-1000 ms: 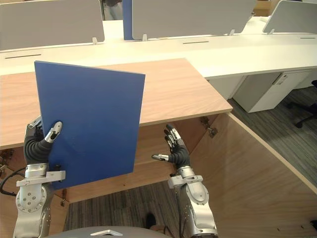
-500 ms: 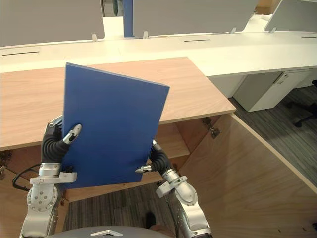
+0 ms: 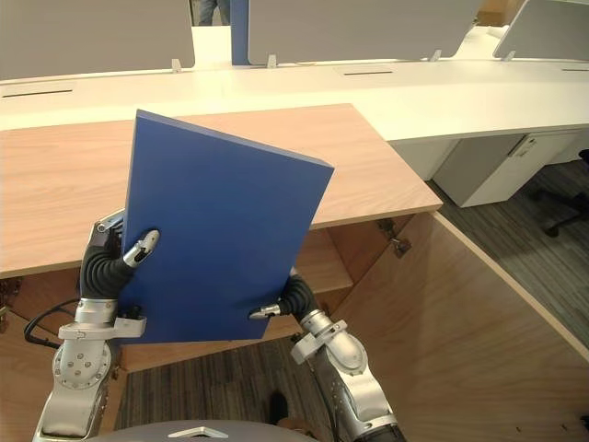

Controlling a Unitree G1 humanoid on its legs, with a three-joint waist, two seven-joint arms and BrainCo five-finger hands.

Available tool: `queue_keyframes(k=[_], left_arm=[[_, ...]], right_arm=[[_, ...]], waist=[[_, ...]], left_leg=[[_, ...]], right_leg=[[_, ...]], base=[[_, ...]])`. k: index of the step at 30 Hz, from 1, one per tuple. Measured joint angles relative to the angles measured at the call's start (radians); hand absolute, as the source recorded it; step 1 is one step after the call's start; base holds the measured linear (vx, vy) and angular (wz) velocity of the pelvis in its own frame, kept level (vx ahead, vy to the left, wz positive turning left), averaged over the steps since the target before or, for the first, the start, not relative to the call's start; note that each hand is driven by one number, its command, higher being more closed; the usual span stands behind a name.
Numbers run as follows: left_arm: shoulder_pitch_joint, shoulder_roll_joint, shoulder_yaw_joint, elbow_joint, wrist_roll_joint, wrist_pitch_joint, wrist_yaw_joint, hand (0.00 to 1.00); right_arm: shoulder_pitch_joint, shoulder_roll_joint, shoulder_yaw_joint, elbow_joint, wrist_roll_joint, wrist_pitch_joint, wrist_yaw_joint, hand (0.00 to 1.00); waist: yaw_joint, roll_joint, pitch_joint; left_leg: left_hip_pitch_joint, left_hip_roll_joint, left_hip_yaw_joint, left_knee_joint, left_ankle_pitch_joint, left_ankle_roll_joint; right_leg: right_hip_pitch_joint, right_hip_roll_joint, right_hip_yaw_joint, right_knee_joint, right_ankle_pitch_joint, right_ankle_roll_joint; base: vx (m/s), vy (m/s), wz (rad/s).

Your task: Walk over to the cabinet, pick up the folder, carry it to the office cabinet, place the folder inside the office cabinet, then close the office cabinet door

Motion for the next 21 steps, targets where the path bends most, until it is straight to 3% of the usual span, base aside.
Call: queue_keyframes(k=[2, 3, 14, 21], left_arm=[[-0.001, 0.000, -0.001, 0.000, 0.000, 0.000, 0.001, 1.00], [-0.001, 0.000, -0.002, 0.000, 0.000, 0.000, 0.013, 1.00], [0.006, -0.012, -0.014, 0.002, -0.046, -0.008, 0.042, 1.00], [0.012, -0.018, -0.013, 0.025, -0.080, -0.010, 0.052, 1.00]], right_arm=[[-0.003, -0.001, 0.003, 0.000, 0.000, 0.000, -0.010, 0.00], [-0.012, -0.001, 0.011, 0.000, 0.004, 0.000, -0.021, 1.00], [-0.052, 0.004, 0.019, -0.033, 0.024, 0.000, -0.087, 1.00], [-0.052, 0.033, 0.016, -0.038, 0.037, -0.001, -0.087, 1.00]], waist=[[0.002, 0.000, 0.000], [0.002, -0.001, 0.000], [0.005, 0.000, -0.001], [0.003, -0.003, -0.007]], left_leg=[[0.000, 0.000, 0.000, 0.000, 0.000, 0.000], [0.000, 0.000, 0.000, 0.001, 0.000, 0.000], [-0.003, -0.001, -0.009, 0.003, 0.001, 0.000], [-0.003, -0.004, -0.011, 0.001, 0.003, 0.001]], right_leg=[[0.000, 0.000, 0.000, 0.000, 0.000, 0.000], [0.000, 0.000, 0.000, 0.000, 0.001, 0.000], [0.003, -0.003, -0.004, 0.000, 0.001, -0.001], [0.004, -0.008, -0.007, 0.000, 0.001, -0.001]], base=[[0.00, 0.000, 0.00], [0.00, 0.000, 0.00], [-0.01, 0.003, 0.02], [0.00, 0.000, 0.00]])
